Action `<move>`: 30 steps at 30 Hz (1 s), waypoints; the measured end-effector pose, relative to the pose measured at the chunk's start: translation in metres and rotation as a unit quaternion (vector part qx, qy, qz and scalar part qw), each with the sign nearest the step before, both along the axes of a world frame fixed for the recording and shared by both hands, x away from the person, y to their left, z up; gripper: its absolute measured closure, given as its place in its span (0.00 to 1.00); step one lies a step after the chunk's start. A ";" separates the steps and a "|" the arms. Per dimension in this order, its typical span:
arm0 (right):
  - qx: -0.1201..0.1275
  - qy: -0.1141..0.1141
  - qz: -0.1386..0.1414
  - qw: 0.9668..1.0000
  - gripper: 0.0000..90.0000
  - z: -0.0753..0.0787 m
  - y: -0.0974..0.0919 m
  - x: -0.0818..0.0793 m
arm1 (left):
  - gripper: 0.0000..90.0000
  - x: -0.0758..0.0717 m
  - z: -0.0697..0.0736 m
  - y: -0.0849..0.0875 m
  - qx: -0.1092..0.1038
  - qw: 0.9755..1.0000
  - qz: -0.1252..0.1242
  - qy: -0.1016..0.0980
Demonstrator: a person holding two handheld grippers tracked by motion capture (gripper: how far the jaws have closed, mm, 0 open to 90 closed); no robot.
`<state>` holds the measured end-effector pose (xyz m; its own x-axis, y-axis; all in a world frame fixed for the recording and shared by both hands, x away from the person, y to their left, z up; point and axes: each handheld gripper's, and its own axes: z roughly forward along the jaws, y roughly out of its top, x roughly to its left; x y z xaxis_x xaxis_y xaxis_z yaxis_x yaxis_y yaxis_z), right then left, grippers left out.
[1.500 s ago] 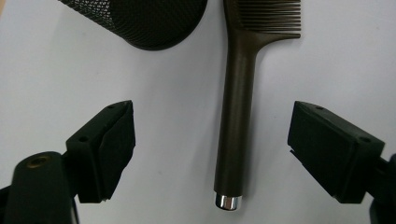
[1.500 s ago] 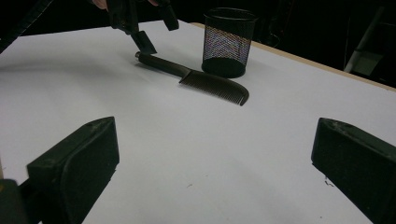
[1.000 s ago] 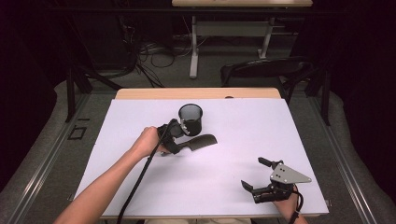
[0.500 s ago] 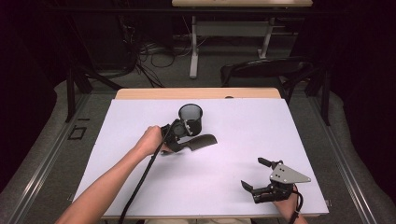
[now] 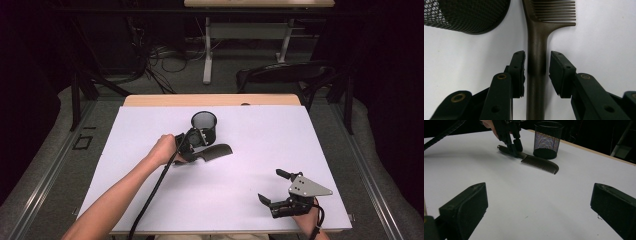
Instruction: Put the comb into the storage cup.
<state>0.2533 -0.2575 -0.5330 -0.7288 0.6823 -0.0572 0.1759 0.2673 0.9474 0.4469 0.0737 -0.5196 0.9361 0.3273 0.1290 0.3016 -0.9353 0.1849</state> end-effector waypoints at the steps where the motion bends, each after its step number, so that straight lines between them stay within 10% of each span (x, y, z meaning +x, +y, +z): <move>1: 0.000 0.000 0.000 1.000 0.01 0.000 0.000 0.000 | 0.72 0.000 0.000 0.000 0.000 1.000 0.000 0.000; 30: -0.002 0.000 -0.001 1.000 0.01 0.000 0.000 0.000 | 0.81 -0.002 0.005 0.003 -0.026 1.000 -0.001 0.006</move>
<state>0.2530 -0.2579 -0.5329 -0.7269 0.6841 -0.0601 0.1758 0.2699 0.9467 0.4447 0.0769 -0.5143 0.9382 0.3314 0.1000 0.3022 -0.9250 0.2303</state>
